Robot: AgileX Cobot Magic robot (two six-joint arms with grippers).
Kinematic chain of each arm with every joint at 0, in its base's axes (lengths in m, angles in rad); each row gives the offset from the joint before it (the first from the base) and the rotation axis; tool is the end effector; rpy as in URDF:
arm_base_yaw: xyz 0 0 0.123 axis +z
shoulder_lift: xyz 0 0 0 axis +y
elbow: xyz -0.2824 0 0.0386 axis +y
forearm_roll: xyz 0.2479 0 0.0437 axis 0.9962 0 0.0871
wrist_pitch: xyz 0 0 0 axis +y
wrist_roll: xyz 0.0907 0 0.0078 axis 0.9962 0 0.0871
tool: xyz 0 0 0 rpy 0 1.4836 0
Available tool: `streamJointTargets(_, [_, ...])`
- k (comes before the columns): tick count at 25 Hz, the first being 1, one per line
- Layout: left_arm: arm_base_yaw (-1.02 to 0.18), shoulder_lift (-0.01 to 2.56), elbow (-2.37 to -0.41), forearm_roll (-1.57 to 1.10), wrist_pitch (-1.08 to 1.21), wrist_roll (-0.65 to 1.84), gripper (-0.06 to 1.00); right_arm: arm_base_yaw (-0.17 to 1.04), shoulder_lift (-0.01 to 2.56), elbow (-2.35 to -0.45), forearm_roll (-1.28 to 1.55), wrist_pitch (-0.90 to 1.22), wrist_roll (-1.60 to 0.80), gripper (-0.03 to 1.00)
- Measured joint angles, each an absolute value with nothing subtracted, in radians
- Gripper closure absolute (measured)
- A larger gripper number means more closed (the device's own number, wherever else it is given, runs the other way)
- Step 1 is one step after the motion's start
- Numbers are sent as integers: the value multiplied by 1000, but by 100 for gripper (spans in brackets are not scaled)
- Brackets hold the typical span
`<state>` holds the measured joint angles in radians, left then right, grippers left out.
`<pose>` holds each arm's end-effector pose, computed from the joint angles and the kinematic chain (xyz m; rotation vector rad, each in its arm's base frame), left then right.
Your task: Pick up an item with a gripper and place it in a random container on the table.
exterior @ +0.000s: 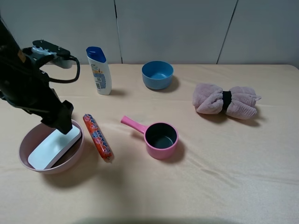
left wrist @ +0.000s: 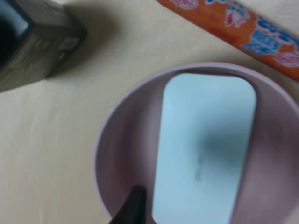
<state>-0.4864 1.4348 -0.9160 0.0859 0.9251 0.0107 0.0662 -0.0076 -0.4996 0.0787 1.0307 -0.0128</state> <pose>0.2294 -0.1143 0.2343 0.7798 2.8099 0.0313 -0.0053 0.0058 0.2797 -0.0818 2.0053 0.1278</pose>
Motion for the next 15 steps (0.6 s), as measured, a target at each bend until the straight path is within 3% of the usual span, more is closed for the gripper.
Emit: streamJointTargets(15, [-486, 1079, -964, 44, 1092, 27, -1, 66, -8, -500, 79, 1031, -13, 27])
